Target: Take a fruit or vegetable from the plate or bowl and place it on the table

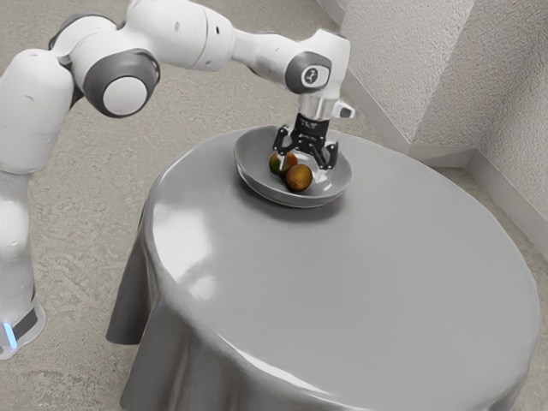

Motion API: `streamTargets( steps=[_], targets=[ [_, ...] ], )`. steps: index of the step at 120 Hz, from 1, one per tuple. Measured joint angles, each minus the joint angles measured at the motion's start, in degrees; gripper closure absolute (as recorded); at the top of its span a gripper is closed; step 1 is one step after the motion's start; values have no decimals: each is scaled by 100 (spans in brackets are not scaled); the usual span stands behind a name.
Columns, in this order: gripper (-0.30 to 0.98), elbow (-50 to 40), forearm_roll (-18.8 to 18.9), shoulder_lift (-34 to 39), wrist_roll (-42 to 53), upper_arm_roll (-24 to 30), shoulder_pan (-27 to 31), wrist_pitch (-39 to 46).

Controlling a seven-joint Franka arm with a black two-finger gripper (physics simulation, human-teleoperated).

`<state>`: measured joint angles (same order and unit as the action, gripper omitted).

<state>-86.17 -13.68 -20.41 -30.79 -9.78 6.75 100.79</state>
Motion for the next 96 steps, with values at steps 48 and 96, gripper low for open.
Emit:
streamTargets(
  steps=[48, 96],
  targets=[
    [6, -131, -221, -182, 81, -23, 81, 255],
    [28, -190, -232, -187, 4, -50, 201, 496]
  ],
)
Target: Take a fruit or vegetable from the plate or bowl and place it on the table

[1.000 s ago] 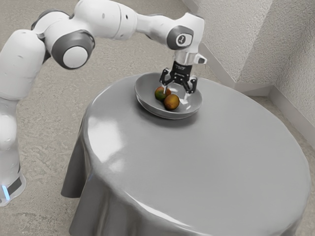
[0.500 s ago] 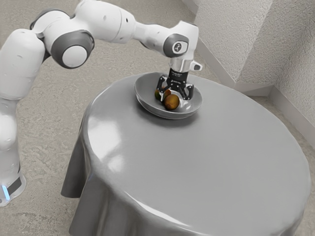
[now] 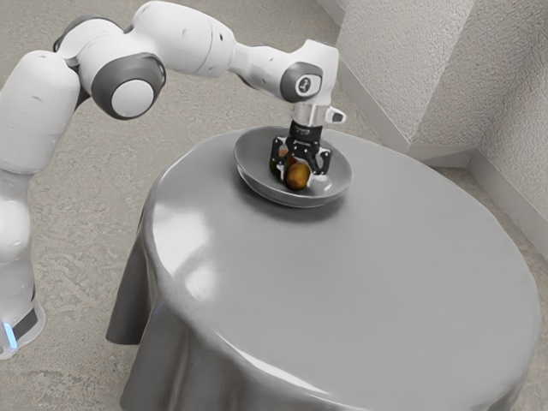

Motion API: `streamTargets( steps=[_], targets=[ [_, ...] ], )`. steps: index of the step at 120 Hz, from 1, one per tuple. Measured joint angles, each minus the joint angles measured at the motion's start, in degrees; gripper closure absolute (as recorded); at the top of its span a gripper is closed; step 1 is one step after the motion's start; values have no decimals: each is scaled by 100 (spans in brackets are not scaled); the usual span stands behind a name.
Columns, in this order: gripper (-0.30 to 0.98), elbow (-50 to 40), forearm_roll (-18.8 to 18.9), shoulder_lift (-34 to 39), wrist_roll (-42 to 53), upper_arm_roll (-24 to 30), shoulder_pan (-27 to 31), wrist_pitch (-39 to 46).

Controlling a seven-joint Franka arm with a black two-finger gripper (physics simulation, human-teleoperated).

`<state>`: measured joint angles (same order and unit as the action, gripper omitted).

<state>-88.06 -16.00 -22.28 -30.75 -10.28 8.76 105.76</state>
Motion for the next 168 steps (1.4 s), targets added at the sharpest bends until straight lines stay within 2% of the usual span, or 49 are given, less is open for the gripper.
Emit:
streamTargets(
  steps=[30, 44, 56, 83, 94, 118, 129, 147, 168],
  targets=[
    [33, 113, 300, 150, -141, 5, -112, 183],
    [33, 609, 522, 108, -231, 15, -400, 318],
    [33, 1288, 620, -264, -308, 59, -628, 439],
    [33, 2051, 745, -939, -482, 665, -735, 996],
    [33, 2136, 895, -1090, -555, 934, -755, 1379],
    [33, 2152, 1024, -1136, -713, 1171, -855, 2139],
    [17, 2144, 1019, -1101, -770, 1175, -861, 2334],
    [6, 2113, 934, -1020, -858, 1148, -800, 2514],
    [2, 1162, 618, 154, -1043, 757, -664, 2386]
  ],
)
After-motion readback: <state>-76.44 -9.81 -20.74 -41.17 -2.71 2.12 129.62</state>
